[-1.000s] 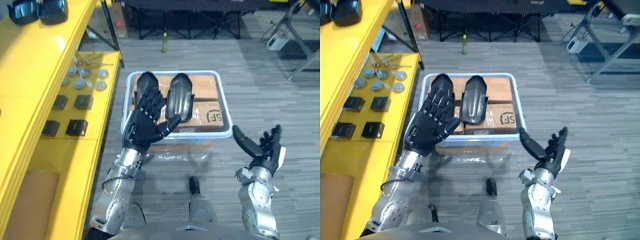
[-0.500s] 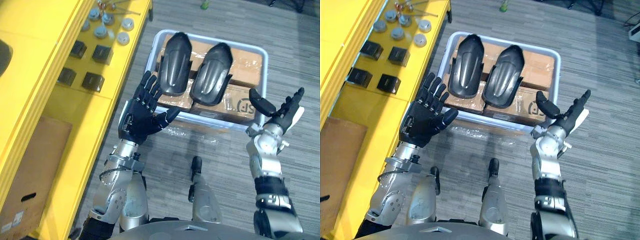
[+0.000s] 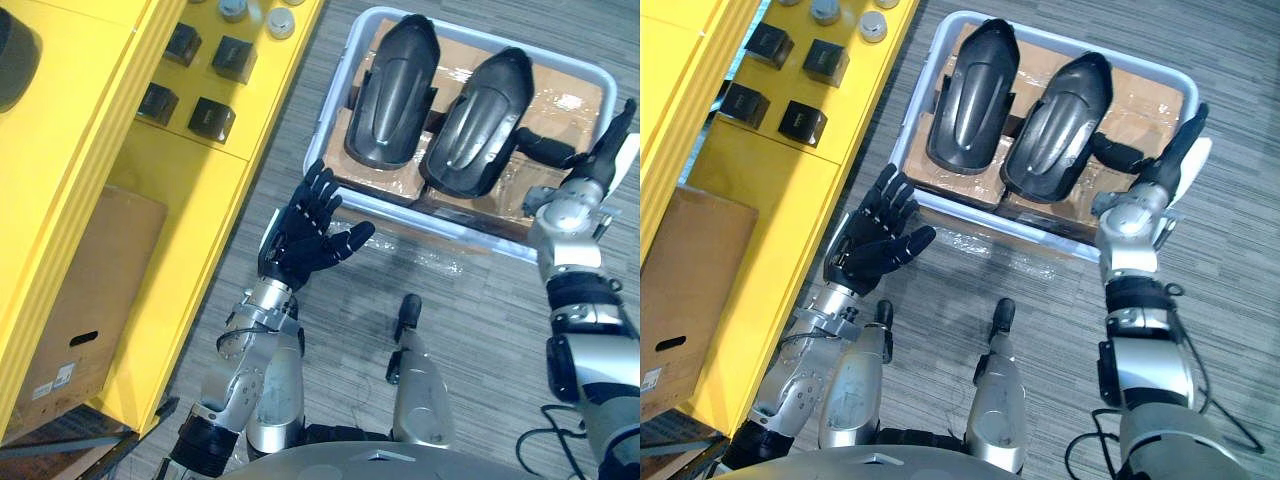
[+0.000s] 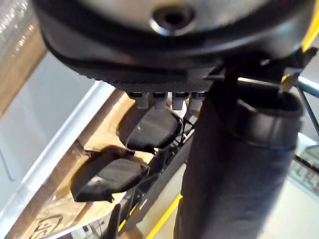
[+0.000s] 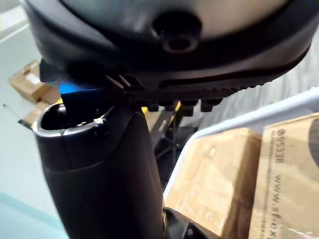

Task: Walk over and take three plastic housings, then place them on the shelf

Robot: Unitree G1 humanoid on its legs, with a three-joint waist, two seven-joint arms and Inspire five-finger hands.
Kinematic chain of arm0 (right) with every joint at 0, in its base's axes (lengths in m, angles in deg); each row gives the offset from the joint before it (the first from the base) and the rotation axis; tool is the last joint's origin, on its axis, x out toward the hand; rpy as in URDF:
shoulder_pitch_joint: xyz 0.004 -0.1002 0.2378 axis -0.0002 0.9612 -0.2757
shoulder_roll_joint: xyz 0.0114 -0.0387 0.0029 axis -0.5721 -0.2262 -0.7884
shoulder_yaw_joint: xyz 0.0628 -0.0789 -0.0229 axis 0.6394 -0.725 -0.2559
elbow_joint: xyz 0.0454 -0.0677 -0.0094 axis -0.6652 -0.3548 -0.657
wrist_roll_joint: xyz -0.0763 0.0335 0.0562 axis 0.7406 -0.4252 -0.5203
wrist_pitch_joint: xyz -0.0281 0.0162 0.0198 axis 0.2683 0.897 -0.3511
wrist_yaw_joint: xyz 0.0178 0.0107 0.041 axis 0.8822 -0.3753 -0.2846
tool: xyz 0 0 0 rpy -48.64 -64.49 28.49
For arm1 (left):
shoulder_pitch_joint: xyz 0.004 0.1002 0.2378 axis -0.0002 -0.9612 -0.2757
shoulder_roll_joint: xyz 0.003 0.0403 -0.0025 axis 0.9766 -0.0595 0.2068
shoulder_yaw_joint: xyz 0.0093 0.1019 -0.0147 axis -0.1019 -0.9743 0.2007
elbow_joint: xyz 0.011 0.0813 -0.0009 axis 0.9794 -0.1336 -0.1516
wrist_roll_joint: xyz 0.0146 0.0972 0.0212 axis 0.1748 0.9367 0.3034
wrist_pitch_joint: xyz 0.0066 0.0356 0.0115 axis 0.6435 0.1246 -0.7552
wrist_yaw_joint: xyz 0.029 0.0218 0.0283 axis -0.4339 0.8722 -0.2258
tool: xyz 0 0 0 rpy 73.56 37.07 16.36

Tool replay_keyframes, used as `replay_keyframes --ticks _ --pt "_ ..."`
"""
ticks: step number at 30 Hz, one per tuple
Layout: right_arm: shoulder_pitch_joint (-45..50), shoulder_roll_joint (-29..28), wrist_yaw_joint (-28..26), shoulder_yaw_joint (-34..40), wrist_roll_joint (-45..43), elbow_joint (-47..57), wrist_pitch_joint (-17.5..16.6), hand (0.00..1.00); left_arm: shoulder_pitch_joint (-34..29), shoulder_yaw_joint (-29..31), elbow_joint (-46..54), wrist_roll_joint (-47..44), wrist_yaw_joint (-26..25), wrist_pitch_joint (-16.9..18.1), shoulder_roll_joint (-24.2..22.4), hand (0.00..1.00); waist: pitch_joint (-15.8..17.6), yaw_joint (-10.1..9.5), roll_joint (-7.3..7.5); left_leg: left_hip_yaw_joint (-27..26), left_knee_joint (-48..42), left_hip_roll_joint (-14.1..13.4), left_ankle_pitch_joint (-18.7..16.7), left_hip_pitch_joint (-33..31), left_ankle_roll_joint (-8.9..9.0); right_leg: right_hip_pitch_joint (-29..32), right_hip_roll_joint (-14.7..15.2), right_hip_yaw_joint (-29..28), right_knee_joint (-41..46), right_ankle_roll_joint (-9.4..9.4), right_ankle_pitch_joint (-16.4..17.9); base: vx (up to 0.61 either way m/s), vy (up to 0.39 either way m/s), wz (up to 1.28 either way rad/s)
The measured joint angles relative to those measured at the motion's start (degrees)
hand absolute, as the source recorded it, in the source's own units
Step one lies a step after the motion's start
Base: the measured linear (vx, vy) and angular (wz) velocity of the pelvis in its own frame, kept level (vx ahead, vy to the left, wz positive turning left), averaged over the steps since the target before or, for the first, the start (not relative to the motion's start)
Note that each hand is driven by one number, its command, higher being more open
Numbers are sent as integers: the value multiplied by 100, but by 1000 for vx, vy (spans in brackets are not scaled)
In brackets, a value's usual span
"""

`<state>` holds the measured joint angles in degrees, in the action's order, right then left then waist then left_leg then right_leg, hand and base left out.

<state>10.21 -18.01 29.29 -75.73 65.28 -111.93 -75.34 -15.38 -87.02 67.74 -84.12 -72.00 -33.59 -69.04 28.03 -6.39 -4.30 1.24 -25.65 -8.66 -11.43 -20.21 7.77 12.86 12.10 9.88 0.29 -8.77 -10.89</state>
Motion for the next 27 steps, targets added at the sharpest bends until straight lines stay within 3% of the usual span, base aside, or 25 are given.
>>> replay_keyframes --ticks 5,9,15,16,24,27 --pt "-468 448 -253 -424 2 -428 127 100 -67 130 -697 -199 -197 129 11 100 47 -129 -83 101 21 19 122 -141 12 111 16 112 83 11 10 -52 2 9" --pt "-642 614 -514 -609 10 -675 591 100 -227 293 -794 -174 -231 198 21 100 94 -151 -186 220 149 32 258 -143 43 155 32 248 256 57 97 -52 -9 14" --pt "-646 619 -1162 -661 212 -1011 1031 100 -377 306 -756 -384 -25 270 5 100 103 -126 -215 241 307 31 406 -138 76 220 34 268 283 61 99 -18 -7 2" --pt "-646 622 -1316 -674 224 -1044 1146 0 -408 277 -692 -602 60 263 7 100 103 -116 -215 242 306 31 408 -133 76 220 34 268 295 62 99 0 0 0" --pt "-640 1061 -2342 -986 1134 -1217 1650 0 -439 457 -443 -1771 245 250 14 100 106 -131 -209 315 500 24 549 29 100 98 34 351 367 108 129 -13 -4 5" --pt "-623 1084 -2319 -990 1346 -1261 1788 0 -456 603 -444 -1895 253 250 26 100 100 -132 -186 338 823 7 713 218 133 32 26 412 366 157 162 -23 -43 9"
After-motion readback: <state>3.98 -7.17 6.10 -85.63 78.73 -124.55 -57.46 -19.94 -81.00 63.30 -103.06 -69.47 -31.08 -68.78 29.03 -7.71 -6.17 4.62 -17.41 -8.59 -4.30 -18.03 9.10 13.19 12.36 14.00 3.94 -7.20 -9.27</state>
